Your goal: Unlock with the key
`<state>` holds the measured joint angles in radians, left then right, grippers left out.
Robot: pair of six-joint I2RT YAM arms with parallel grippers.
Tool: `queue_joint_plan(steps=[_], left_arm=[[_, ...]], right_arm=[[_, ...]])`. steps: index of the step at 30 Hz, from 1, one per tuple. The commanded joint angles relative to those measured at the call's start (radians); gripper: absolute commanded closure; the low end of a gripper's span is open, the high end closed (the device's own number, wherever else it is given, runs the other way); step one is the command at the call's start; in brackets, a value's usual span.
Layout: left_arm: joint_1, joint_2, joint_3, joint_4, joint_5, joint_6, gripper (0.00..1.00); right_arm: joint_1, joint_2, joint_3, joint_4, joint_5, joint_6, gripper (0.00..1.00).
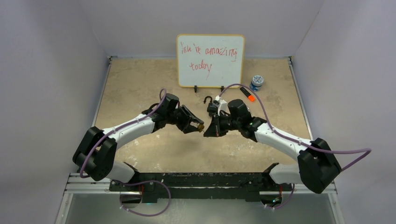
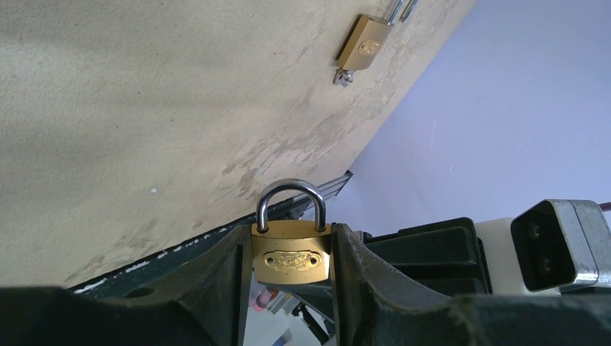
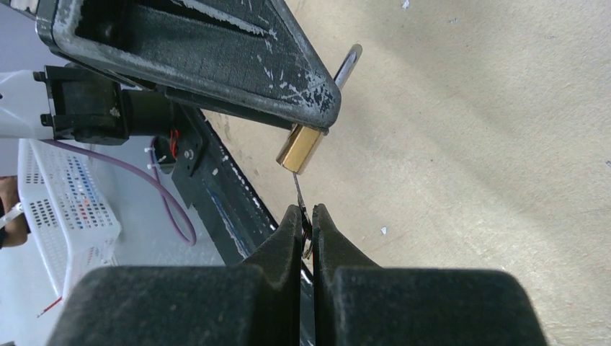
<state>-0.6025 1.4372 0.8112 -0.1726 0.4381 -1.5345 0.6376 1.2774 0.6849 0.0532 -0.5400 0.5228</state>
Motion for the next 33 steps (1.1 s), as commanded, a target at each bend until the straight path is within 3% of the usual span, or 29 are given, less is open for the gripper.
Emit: queue_joint_plan(steps=[1, 10, 20, 33], left_arm=[[0.003, -0.026, -0.003, 0.037, 0.021, -0.027, 0.88], [0.003, -0.041, -0.012, 0.032, -0.009, -0.039, 0.88], [0.003, -0.056, 0.029, -0.056, -0.179, -0.035, 0.88], [-0.003, -0.050, 0.073, -0.117, -0.230, 0.043, 0.88]], right_arm=[[0.003, 0.032, 0.070, -0.014, 0.035, 0.024, 1.00], [0.003, 0.085, 0.133, -0.070, 0.050, 0.064, 1.00], [0.002, 0.179, 0.208, -0.081, 0.050, 0.155, 1.00], [0.002, 0.242, 0.269, -0.119, 0.042, 0.229, 1.00]])
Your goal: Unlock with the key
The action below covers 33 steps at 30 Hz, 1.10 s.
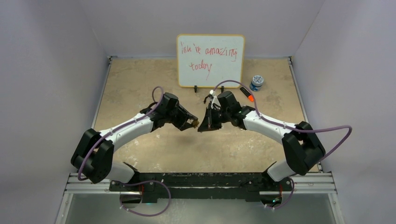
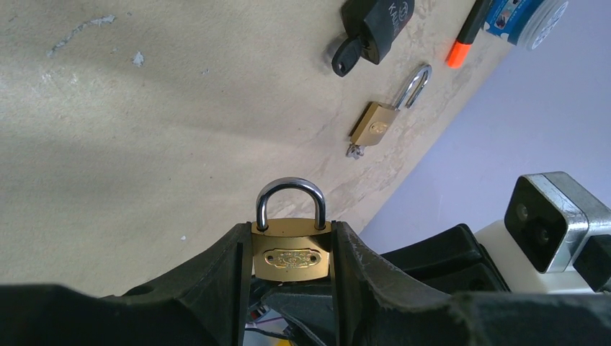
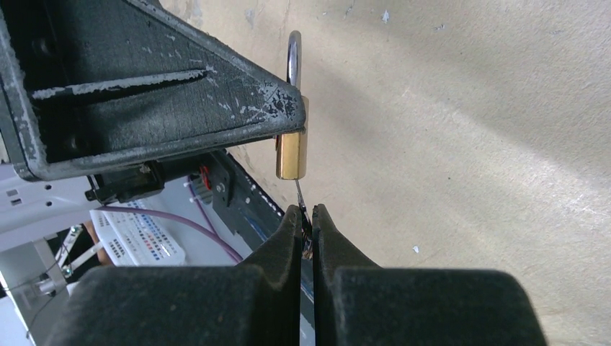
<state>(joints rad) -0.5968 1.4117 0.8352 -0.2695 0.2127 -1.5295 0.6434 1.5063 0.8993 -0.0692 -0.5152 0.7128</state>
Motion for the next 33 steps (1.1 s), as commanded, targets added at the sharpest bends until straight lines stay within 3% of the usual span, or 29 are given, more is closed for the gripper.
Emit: queue_joint_plan(steps=[1, 15, 24, 33], left_arm=[[-0.009, -0.026, 0.049, -0.020, -0.005, 0.040, 0.88], [-0.009, -0.030, 0.049, -0.014, -0.010, 0.064, 0.88], [-0.015, -0.043, 0.048, -0.041, -0.048, 0.075, 0.88], [-0.016, -0.042, 0.049, -0.046, -0.086, 0.075, 0.88]], right_arm=[[-0.004, 0.017, 0.060, 0.006, 0.017, 0.043, 1.00], [-0.003, 0.032, 0.062, 0.057, -0.013, 0.073, 1.00], [-0.004, 0.135, 0.170, -0.031, 0.037, 0.152, 1.00], [-0.003, 0.175, 0.162, 0.057, 0.015, 0.211, 1.00]])
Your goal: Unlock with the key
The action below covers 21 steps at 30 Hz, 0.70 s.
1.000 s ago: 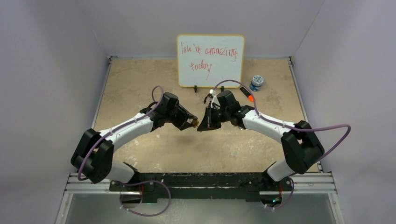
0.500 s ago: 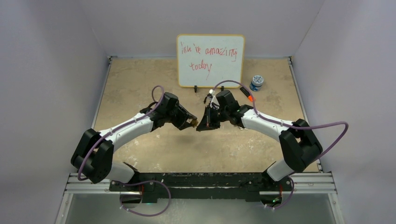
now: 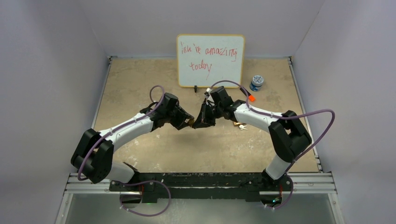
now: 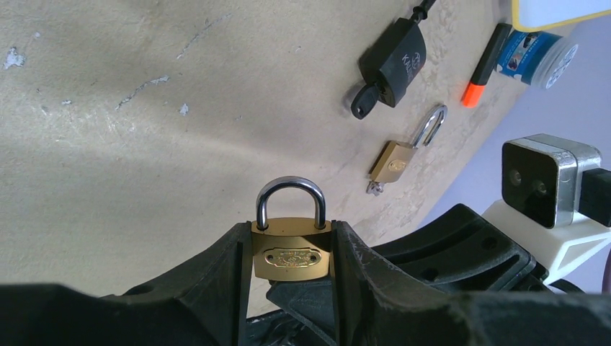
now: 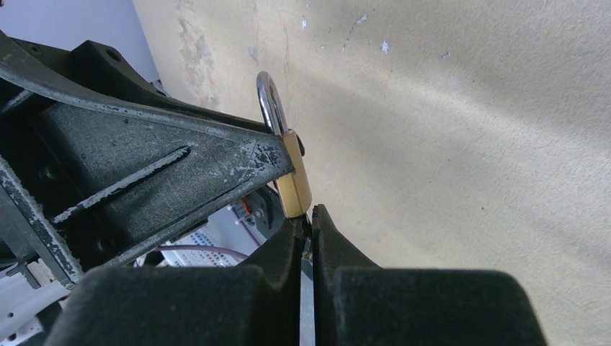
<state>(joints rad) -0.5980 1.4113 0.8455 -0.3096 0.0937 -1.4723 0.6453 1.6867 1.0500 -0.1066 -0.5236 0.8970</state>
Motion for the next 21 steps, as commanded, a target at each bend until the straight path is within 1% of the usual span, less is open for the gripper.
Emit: queue_joint_plan(steps=[1, 2, 5, 6, 8, 10, 12, 13, 15, 18, 20, 21], left_arm=[[-0.015, -0.045, 0.037, -0.006, 0.031, 0.021, 0.88], [-0.015, -0.048, 0.035, -0.007, 0.028, 0.022, 0.88], [-0.015, -0.064, 0.031, -0.003, -0.002, 0.035, 0.87], [-0.015, -0.070, 0.029, -0.002, -0.022, 0.041, 0.87], [-0.014, -0.084, 0.025, -0.006, -0.045, 0.049, 0.84], [-0.013, -0.100, 0.023, -0.005, -0.078, 0.058, 0.83], [-0.013, -0.111, 0.024, -0.007, -0.090, 0.068, 0.82], [-0.014, -0.115, 0.023, -0.006, -0.111, 0.073, 0.82], [-0.014, -0.121, 0.022, -0.002, -0.124, 0.081, 0.82], [-0.014, -0.121, 0.020, 0.010, -0.121, 0.087, 0.82], [-0.014, -0.122, 0.016, 0.014, -0.117, 0.087, 0.82], [-0.014, -0.123, 0.016, 0.015, -0.116, 0.086, 0.82]], right_arm=[[-0.005, -0.018, -0.010, 0.140, 0.034, 0.009, 1.00], [-0.006, -0.033, -0.035, 0.169, 0.041, -0.009, 0.89], [-0.007, -0.091, -0.115, 0.271, 0.005, -0.063, 0.63], [-0.008, -0.126, -0.147, 0.320, -0.018, -0.080, 0.56], [-0.007, -0.183, -0.215, 0.412, -0.044, -0.099, 0.45], [-0.008, -0.221, -0.266, 0.468, -0.063, -0.122, 0.39], [-0.009, -0.235, -0.284, 0.479, -0.073, -0.142, 0.38], [-0.007, -0.235, -0.290, 0.495, -0.078, -0.146, 0.40], [-0.008, -0.231, -0.298, 0.543, -0.105, -0.133, 0.46], [-0.009, -0.216, -0.297, 0.605, -0.134, -0.108, 0.60], [-0.008, -0.211, -0.284, 0.606, -0.117, -0.109, 0.67], [-0.008, -0.210, -0.276, 0.590, -0.103, -0.120, 0.68]])
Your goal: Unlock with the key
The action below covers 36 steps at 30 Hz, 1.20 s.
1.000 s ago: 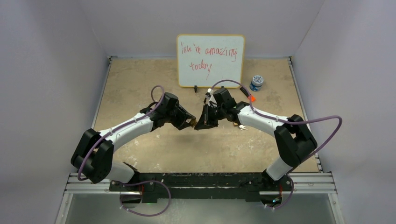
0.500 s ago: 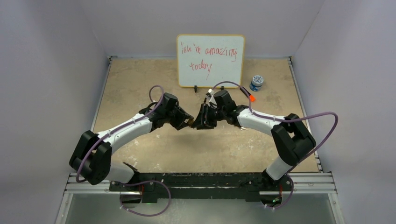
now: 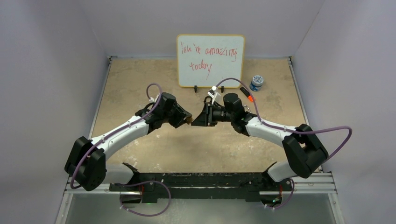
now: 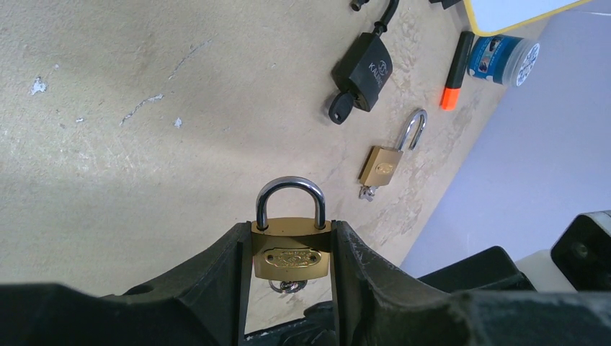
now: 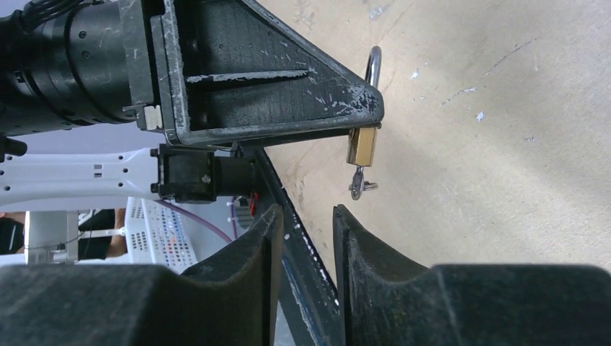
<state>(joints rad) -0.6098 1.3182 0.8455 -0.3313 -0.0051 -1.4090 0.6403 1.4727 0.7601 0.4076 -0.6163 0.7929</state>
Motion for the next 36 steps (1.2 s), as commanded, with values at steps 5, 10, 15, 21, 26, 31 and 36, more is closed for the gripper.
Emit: queue_joint_plan(steps=[5, 10, 15, 21, 26, 31, 36], left_arm=[[-0.001, -0.034, 0.011, 0.039, -0.013, 0.021, 0.82], [-0.002, -0.034, 0.006, 0.051, -0.006, 0.019, 0.81], [-0.001, -0.034, 0.006, 0.059, 0.001, 0.014, 0.81], [-0.002, -0.045, -0.006, 0.071, 0.037, -0.008, 0.81], [-0.002, -0.053, -0.003, 0.083, 0.060, -0.010, 0.82], [-0.002, -0.075, -0.006, 0.091, 0.086, -0.022, 0.82], [-0.002, -0.122, -0.030, 0.144, 0.127, -0.046, 0.83]], right_arm=[[-0.003, 0.019, 0.058, -0.041, 0.060, -0.060, 0.69], [-0.003, 0.032, 0.068, -0.092, 0.102, -0.075, 0.63], [-0.002, 0.065, 0.083, -0.063, 0.051, -0.045, 0.72], [-0.003, 0.105, 0.107, -0.009, 0.008, 0.016, 0.93], [-0.003, 0.114, 0.103, 0.047, -0.011, 0.068, 1.00], [-0.007, 0.113, 0.087, 0.106, 0.003, 0.171, 1.00], [-0.036, 0.110, 0.034, 0.290, -0.001, 0.385, 1.00]])
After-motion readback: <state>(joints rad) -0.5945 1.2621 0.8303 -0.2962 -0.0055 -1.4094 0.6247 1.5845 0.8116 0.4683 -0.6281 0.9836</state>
